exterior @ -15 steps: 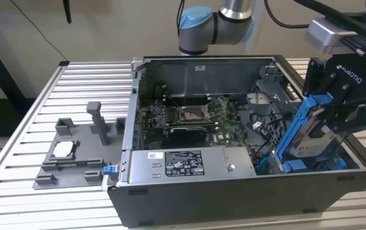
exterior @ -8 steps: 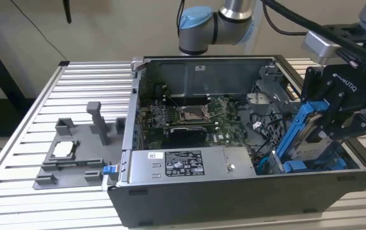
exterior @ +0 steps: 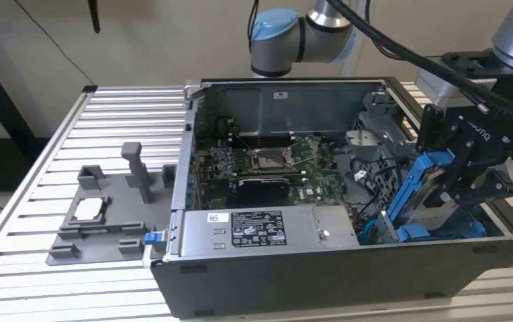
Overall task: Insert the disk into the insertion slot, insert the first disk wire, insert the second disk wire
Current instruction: 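Insert the disk into the insertion slot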
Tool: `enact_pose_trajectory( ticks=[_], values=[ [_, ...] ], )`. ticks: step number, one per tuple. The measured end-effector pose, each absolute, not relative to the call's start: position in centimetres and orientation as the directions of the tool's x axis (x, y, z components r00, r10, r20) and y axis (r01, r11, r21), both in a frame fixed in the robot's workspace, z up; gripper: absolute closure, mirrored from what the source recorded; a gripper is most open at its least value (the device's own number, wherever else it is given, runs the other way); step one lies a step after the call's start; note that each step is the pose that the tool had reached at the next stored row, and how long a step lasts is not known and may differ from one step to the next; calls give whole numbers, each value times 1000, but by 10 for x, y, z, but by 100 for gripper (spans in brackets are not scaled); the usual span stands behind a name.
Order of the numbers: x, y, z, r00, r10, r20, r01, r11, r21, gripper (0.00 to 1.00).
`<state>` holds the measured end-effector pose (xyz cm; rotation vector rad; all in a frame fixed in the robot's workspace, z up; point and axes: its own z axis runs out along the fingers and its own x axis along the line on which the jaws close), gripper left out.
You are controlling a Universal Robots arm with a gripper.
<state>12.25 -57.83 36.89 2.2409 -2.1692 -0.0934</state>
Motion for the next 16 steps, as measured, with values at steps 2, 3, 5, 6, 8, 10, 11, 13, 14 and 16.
enact_pose_trajectory(
  ticks=[2, 3, 5, 6, 8, 10, 11, 13, 14, 16],
  values=[
    [122, -578, 369, 32, -999, -28, -998, -33, 57, 67],
    [123, -578, 369, 32, -999, -28, -998, -33, 57, 67],
    [123, -578, 368, 32, -999, -28, -998, -33, 57, 67],
    [123, -578, 368, 32, -999, -28, -998, -33, 57, 66],
    [123, -578, 368, 32, -999, -28, -998, -33, 57, 60],
    [122, -579, 368, 32, -999, -28, -998, -33, 57, 53],
    [122, -579, 368, 32, -999, -28, -998, -33, 57, 53],
    [122, -579, 370, 32, -999, -28, -998, -33, 57, 53],
    [122, -579, 373, 32, -999, -28, -998, -33, 57, 53],
    [122, -579, 381, 32, -999, -28, -998, -33, 57, 53]
  ],
)
